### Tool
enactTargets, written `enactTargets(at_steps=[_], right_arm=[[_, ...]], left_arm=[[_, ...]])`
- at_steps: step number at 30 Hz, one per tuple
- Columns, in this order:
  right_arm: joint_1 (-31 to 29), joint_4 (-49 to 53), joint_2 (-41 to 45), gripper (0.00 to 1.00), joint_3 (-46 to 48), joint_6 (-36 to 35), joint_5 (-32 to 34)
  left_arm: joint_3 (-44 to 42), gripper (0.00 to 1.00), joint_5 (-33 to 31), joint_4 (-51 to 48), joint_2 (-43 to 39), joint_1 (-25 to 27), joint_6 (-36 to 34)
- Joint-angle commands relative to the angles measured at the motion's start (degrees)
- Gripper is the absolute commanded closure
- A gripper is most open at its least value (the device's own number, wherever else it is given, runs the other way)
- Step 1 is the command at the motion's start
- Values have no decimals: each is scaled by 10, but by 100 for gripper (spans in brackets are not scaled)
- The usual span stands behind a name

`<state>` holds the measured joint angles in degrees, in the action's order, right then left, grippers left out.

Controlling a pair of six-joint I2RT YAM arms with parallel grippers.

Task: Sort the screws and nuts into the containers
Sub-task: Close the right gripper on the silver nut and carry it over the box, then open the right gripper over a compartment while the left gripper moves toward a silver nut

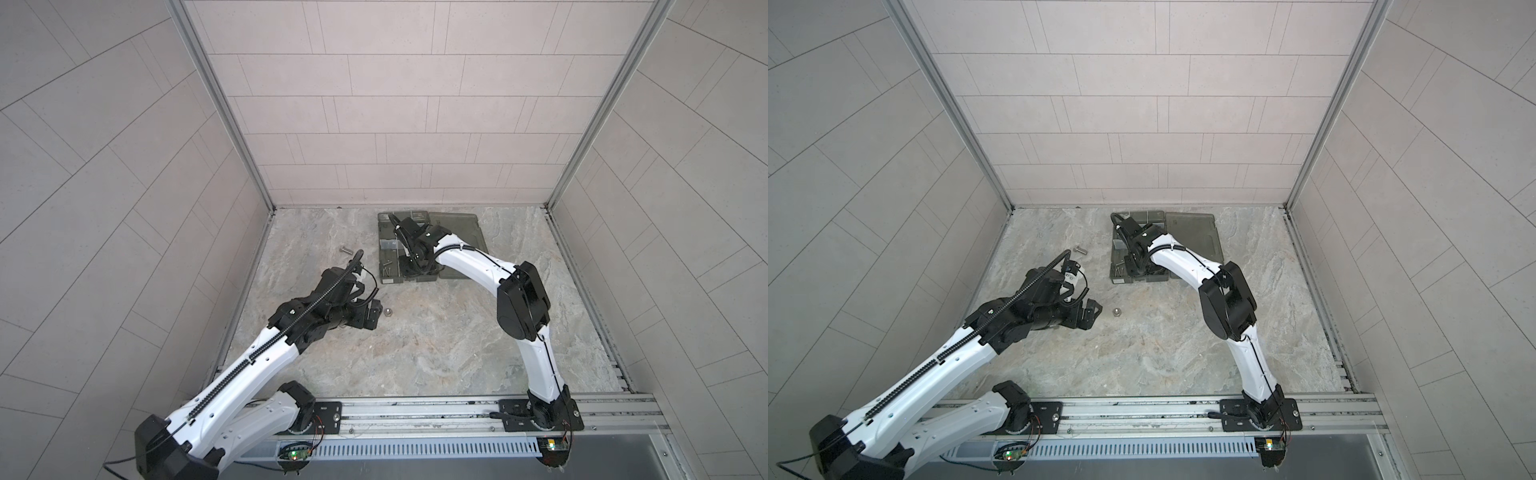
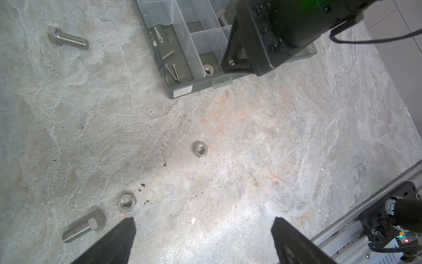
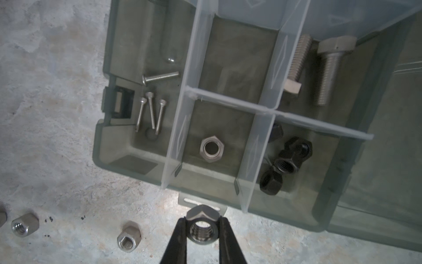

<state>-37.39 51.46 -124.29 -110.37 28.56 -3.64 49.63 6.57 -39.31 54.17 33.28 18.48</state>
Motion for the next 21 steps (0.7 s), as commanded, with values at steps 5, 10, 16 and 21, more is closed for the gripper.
enactTargets(at_steps=[5, 10, 16, 21], right_arm=[[20, 26, -49, 82, -69, -7, -15], [28, 29, -50, 62, -80, -15, -26], [29, 12, 46, 55, -2, -31, -20], [30, -27, 185, 49, 160, -34, -8]], left_arm=[[17, 0, 19, -13, 10, -30, -20], [20, 0, 29, -11, 28, -37, -20], [22, 0, 37, 0, 50, -37, -21], [18, 0, 59, 21, 86, -34, -2]])
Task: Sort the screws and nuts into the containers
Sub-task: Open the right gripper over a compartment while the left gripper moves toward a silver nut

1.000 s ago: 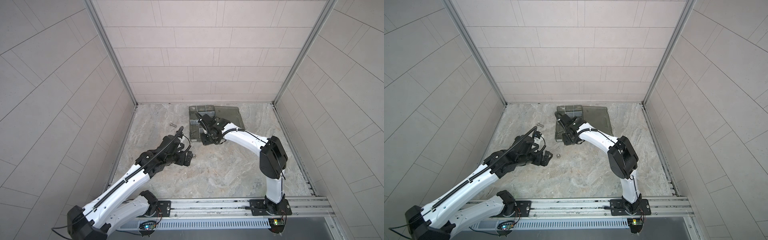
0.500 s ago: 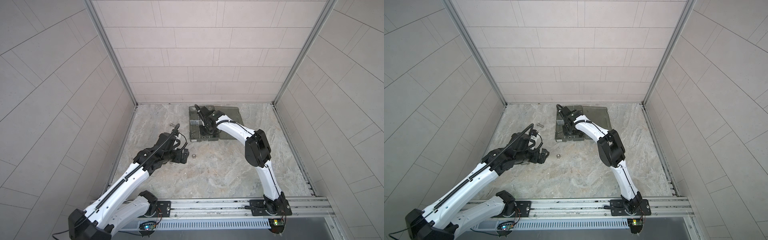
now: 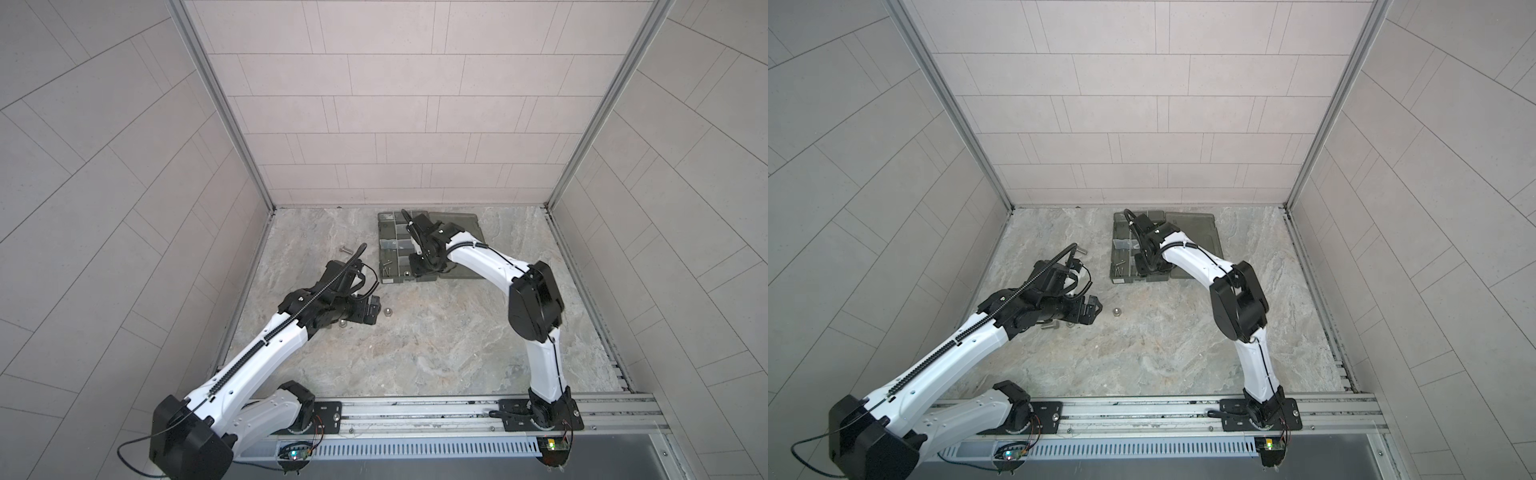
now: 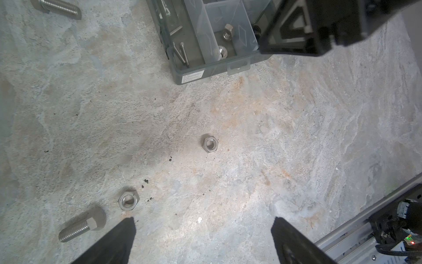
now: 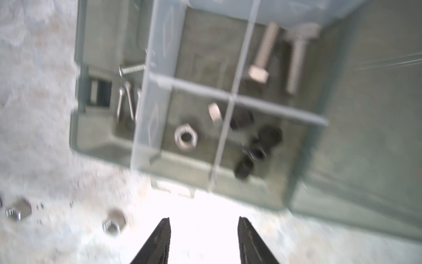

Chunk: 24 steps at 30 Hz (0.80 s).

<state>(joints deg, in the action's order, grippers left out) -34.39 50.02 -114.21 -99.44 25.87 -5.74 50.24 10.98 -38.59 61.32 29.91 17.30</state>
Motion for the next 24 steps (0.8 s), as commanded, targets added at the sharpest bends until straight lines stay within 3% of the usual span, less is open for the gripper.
enactTargets(at_steps=[1, 9, 11, 12, 13, 24], right_arm=[[0, -18, 108, 48, 80, -7, 13], [11, -49, 287, 34, 318, 5, 13], [14, -65, 329, 19, 372, 17, 1], [14, -73, 351, 6, 398, 23, -8], [14, -79, 368, 1, 417, 27, -15], [15, -97, 565, 1, 537, 42, 0]], left_arm=[[12, 0, 16, 17, 22, 2, 15], [32, 0, 1, 52, 99, 52, 28], [37, 1, 4, 64, 125, 56, 31], [42, 2, 4, 67, 141, 58, 31], [49, 3, 2, 68, 156, 58, 30], [101, 17, -32, 60, 297, 79, 22]])
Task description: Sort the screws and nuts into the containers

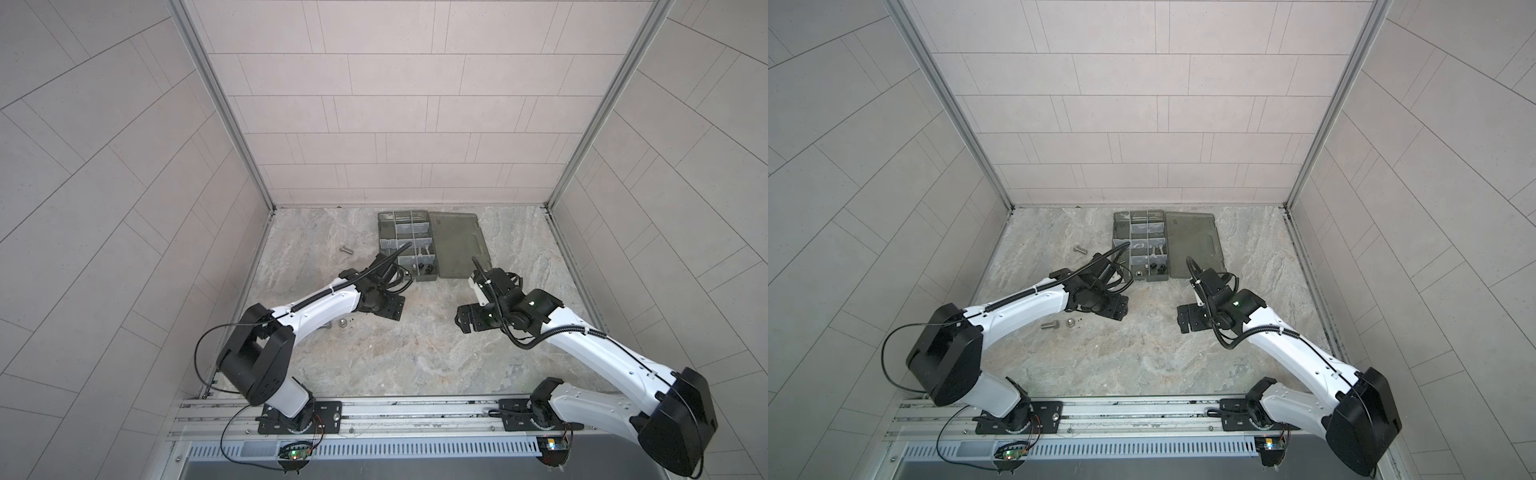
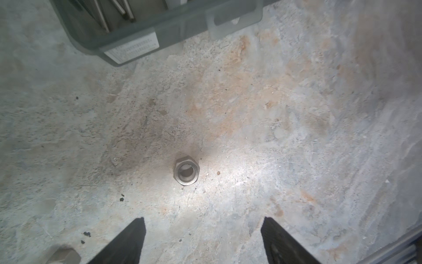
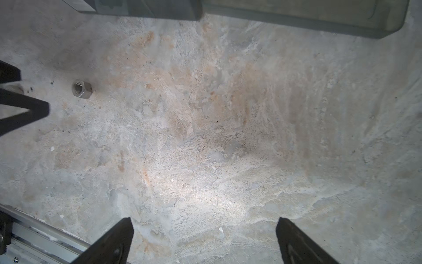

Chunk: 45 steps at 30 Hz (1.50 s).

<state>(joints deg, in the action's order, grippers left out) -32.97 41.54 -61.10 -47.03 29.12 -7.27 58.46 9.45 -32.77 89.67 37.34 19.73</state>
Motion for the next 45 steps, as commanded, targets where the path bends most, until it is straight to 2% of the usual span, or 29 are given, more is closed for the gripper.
enactTargets(at_steps=[1, 3, 6, 17, 21, 32, 35, 38, 45], right_arm=[[1, -9, 46, 1, 15, 10, 17], [5, -6, 63, 1, 17, 10, 17], [8, -3, 64, 1, 16, 6, 8], [35, 1, 69, 1, 17, -3, -11], [50, 1, 64, 1, 15, -9, -25], [72, 5, 50, 1, 9, -24, -39], [76, 4, 48, 1, 8, -25, -41], [78, 5, 47, 1, 6, -27, -43], [86, 8, 46, 1, 5, -31, -47]], left_arm=[[19, 19, -20, 4, 19, 5, -3], [23, 26, -26, 9, 36, 4, -6], [40, 30, -29, -1, 65, 4, -11], [53, 31, -39, 0, 107, -3, -17], [52, 45, -43, 3, 116, -6, -17], [53, 47, -53, 5, 128, -20, -18], [52, 56, -52, 9, 134, -20, -17], [53, 58, -49, 16, 139, -20, -14], [58, 78, -37, 14, 149, -20, -11]])
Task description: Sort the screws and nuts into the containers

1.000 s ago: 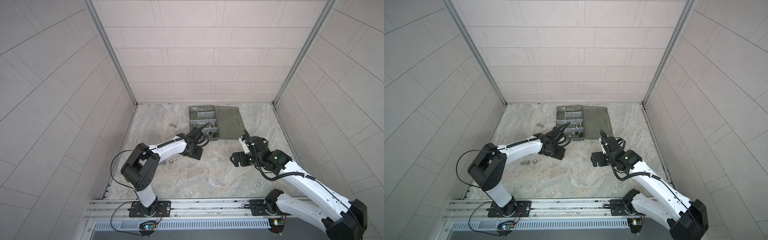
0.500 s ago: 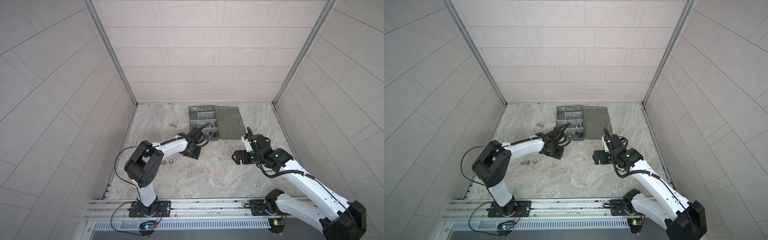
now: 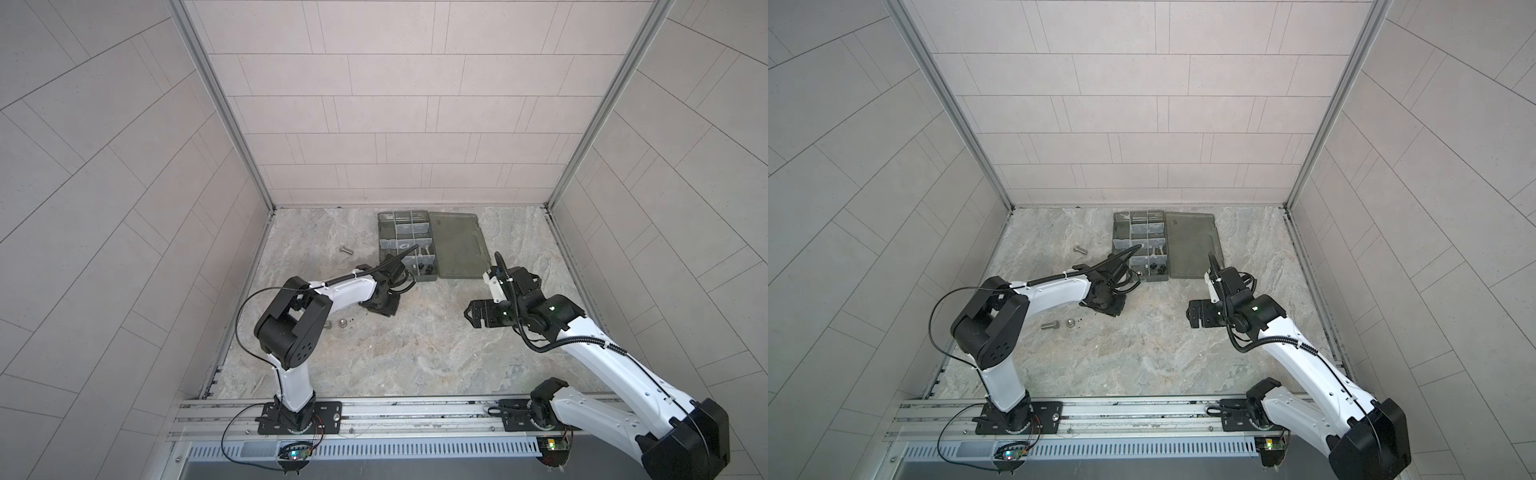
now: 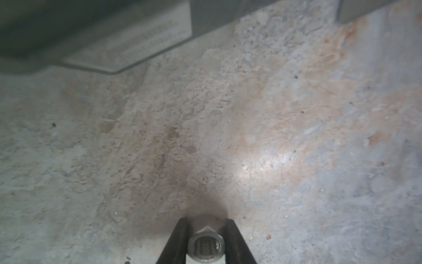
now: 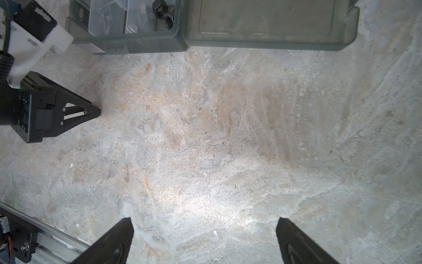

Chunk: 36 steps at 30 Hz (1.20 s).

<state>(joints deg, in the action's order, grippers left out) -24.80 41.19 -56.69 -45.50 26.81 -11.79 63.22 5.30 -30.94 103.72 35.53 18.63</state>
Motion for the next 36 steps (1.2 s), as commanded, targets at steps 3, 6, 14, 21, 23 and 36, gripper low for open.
enactTargets(at_steps=[3, 6, 14, 21, 23, 36], right_arm=[[8, 15, 5, 1, -13, -9, -3], [11, 16, 7, 1, -17, -11, -3], [22, 17, -1, 1, -35, -19, -10], [39, 23, -3, 1, -51, -21, -23], [41, 26, -1, 1, -55, -18, -27], [55, 47, 12, 1, -61, -18, -14]], left_arm=[[18, 81, 8, -19, 5, -2, 2], [35, 82, 8, -41, -10, -2, 0], [142, 82, -10, -104, -17, -3, -12], [286, 80, -17, -146, 60, -5, -27], [325, 80, -22, -159, 86, -7, -33], [433, 79, -29, -192, 171, -21, -54]])
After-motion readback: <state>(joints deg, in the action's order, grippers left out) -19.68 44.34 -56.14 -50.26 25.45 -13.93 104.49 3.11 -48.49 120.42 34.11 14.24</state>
